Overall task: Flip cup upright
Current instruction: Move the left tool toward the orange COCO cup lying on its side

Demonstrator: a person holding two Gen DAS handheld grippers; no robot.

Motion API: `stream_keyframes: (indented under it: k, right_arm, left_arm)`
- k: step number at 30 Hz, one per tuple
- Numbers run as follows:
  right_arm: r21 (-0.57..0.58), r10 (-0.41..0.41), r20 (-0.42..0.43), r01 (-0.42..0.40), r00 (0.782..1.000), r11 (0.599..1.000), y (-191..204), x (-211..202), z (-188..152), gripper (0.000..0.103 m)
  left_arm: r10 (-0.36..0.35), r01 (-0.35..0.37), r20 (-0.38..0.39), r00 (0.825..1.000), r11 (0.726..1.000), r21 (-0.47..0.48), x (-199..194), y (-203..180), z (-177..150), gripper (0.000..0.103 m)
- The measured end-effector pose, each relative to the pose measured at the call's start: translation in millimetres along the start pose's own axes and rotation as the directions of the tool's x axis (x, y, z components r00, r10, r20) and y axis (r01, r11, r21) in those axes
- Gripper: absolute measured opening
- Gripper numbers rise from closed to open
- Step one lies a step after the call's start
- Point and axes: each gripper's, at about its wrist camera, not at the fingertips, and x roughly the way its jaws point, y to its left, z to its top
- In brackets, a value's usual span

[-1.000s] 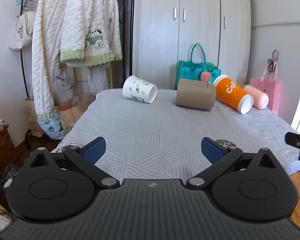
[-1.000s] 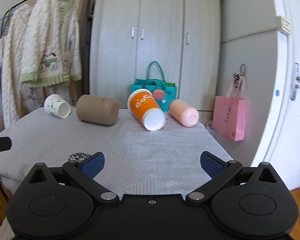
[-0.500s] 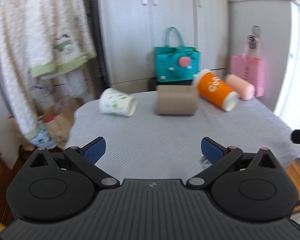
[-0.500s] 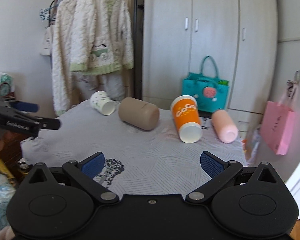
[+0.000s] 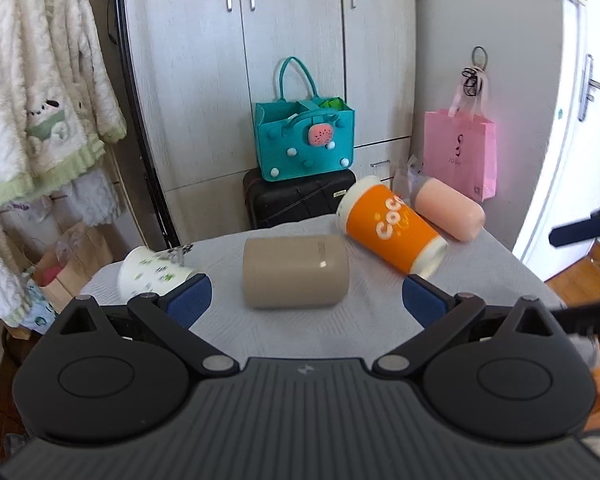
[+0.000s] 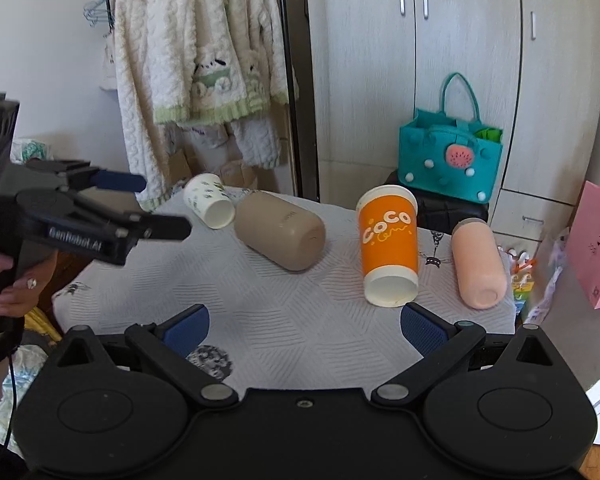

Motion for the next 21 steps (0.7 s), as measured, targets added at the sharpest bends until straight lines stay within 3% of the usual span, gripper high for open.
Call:
stream_keyframes:
  k: [11,17,21]
  right_arm:
    - [-0.011,0.003,-0.141,-0.005,0.990,1.000,-44.2,68.0,39.9,0.100]
    - [0.037,0.029,-0.248,-0.021,0.968,0.999,-75.4,110.7,63.3,0.091]
    - [0.009,-0.007,-0.293,0.010,0.956,1.000,-85.3,136.8,71.2,0.090]
  left_arm:
    - [-0.105,0.106,0.026,0.994,0.993,-0.045,58.7,5.9,11.9,0.103]
    - [-0.142,0.142,0.008,0.990,0.987,-0.072,82.6,9.3,15.5,0.103]
    - [-0.155,0.155,0.005,0.988,0.985,-0.078,92.4,12.6,20.3,0.103]
